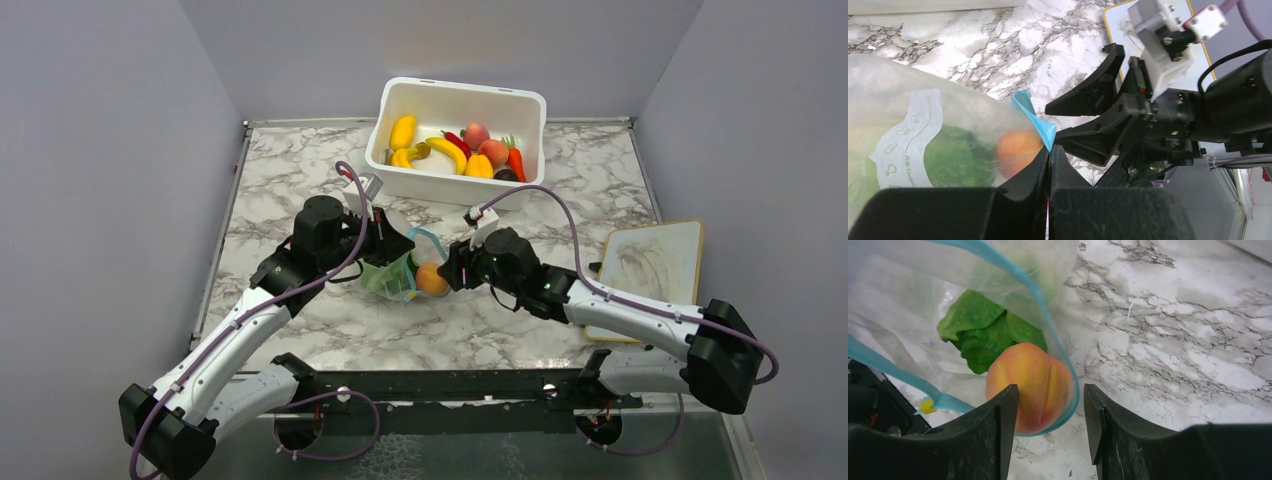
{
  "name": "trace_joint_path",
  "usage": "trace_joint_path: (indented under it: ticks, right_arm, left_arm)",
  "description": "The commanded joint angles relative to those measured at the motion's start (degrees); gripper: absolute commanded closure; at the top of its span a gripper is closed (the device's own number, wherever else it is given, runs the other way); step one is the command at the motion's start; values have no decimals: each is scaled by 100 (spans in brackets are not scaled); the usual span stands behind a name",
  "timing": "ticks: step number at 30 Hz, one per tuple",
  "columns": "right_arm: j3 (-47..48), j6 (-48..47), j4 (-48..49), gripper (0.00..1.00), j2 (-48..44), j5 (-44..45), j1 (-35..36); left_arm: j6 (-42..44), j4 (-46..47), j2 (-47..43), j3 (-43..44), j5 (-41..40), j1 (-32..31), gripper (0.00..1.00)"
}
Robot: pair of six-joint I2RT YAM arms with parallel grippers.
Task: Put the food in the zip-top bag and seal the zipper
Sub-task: Adjust the fake fruit in the zipper food storage bag.
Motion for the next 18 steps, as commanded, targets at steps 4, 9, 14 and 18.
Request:
trace_joint_path:
  ticks: [4,9,14,18]
  right_arm:
    - [-121,28,715,49,488,175,-121]
    - [-102,75,1059,53,923,-276,-131]
    - [102,-2,973,92,926,-436,-149]
    - [784,40,84,99,200,-816,-149]
  left_arm:
    - [39,188,-43,84,-46,-29,100]
    - [36,191,-65,82,-70,-34,100]
    - [112,173,-93,51,-145,-30,100]
    - [617,-387,-119,311,-654,-30,100]
